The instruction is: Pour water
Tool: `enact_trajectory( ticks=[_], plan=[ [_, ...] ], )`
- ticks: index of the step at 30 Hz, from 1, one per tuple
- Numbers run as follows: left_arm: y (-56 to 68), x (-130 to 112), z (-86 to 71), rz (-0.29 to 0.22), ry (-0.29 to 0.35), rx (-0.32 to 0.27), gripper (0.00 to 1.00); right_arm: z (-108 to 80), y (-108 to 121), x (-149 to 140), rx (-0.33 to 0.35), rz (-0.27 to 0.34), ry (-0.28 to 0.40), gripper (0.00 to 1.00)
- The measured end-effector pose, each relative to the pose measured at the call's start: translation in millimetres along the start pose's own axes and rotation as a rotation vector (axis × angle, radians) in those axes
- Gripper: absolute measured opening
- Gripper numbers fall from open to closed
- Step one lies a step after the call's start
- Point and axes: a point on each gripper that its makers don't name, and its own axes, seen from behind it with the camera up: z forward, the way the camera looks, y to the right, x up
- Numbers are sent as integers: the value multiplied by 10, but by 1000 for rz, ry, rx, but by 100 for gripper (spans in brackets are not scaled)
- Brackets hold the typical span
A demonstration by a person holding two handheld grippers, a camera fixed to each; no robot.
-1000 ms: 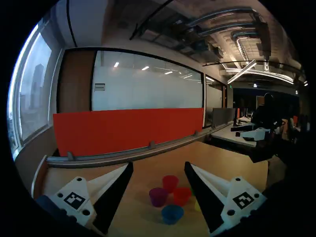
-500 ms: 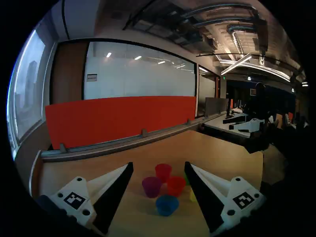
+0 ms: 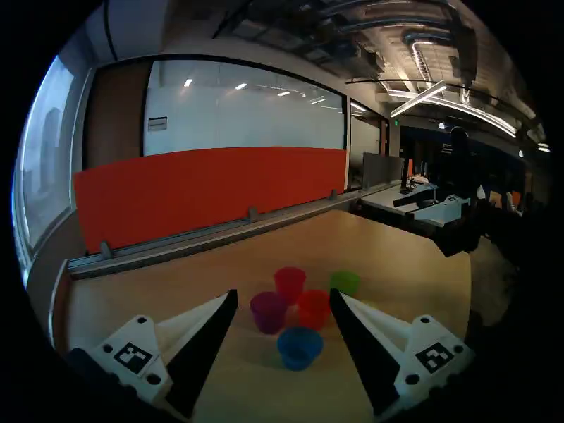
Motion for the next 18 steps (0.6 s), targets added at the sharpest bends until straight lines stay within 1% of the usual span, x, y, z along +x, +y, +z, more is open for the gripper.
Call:
enact_trajectory(
  ticks=[6,12,18],
  plan=[
    [-52,-253,77,4,-43,3,96,94,27,-159,3,-13,-29,100],
    [-29,-499,160,0,-93,-15,97,202,16,-323,11,-23,-64,100],
    [6,-695,247,10,-138,-25,96,300,-15,-478,25,-37,-96,100]
  ],
)
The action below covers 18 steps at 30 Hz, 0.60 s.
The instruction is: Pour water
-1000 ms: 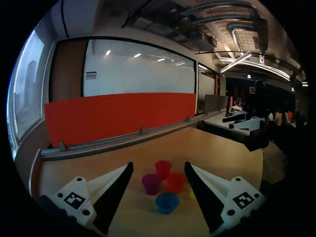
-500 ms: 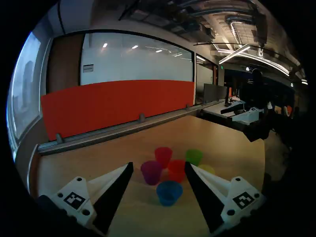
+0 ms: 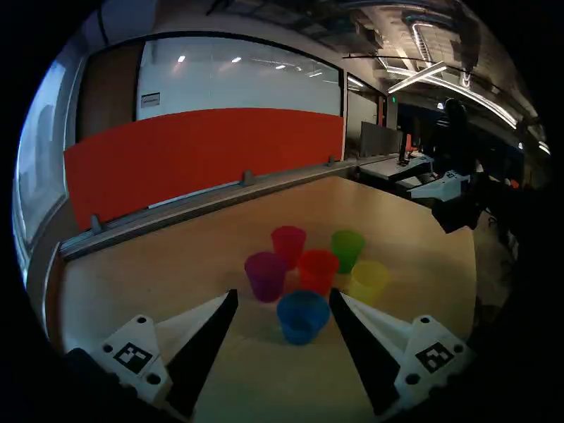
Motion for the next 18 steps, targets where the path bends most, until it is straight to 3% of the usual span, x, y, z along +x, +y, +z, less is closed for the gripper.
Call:
enact_trajectory(
  ticks=[18],
  plan=[
    [159,-537,244,14,-131,-59,97,232,-28,-353,26,13,-72,100]
  ],
)
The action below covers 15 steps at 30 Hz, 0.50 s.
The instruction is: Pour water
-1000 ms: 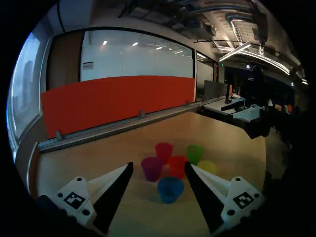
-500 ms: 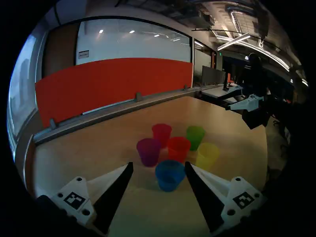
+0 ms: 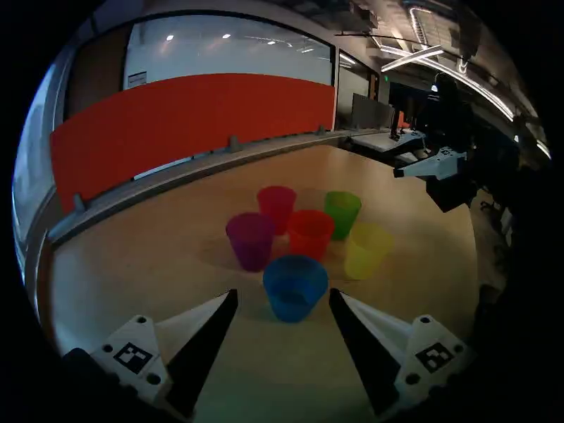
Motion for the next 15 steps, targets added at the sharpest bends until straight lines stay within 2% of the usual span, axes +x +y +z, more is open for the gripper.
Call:
enact_trajectory(
  ticks=[15],
  plan=[
    [104,-198,231,44,-82,-44,96,200,-23,-94,23,6,-31,100]
  ],
)
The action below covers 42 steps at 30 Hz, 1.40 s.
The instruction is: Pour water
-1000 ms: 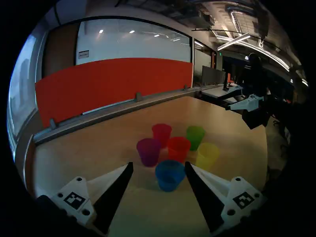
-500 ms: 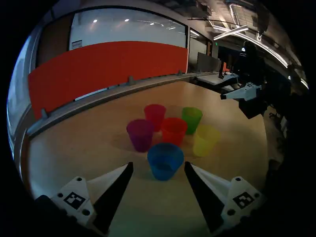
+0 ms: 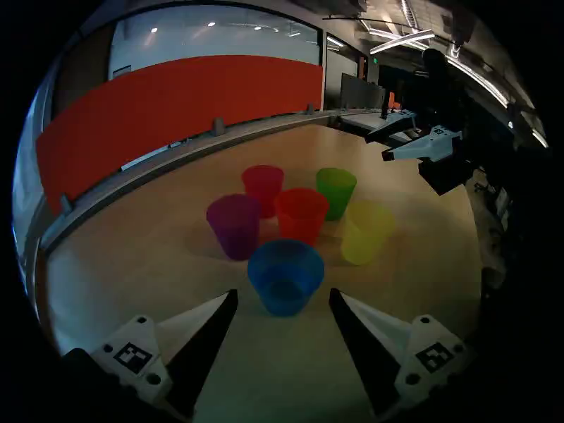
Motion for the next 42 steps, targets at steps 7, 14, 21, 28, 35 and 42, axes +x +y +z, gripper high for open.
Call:
enact_trajectory(
  ticks=[7,14,21,28,35,42],
  plan=[
    [17,-39,137,-3,-24,-18,97,97,7,-44,4,-8,-14,100],
    [22,-54,268,-9,-36,-29,97,185,8,-93,11,-15,-28,100],
    [11,-27,355,-13,-37,-37,97,283,4,-150,16,-17,-44,100],
    [25,-30,431,-15,-41,-43,97,378,1,-256,19,-23,-68,100],
    [15,15,494,-11,-35,-42,96,449,-9,-328,20,-36,-86,100],
    [21,40,534,8,-39,-38,96,490,-34,-359,25,-45,-94,100]
  ],
)
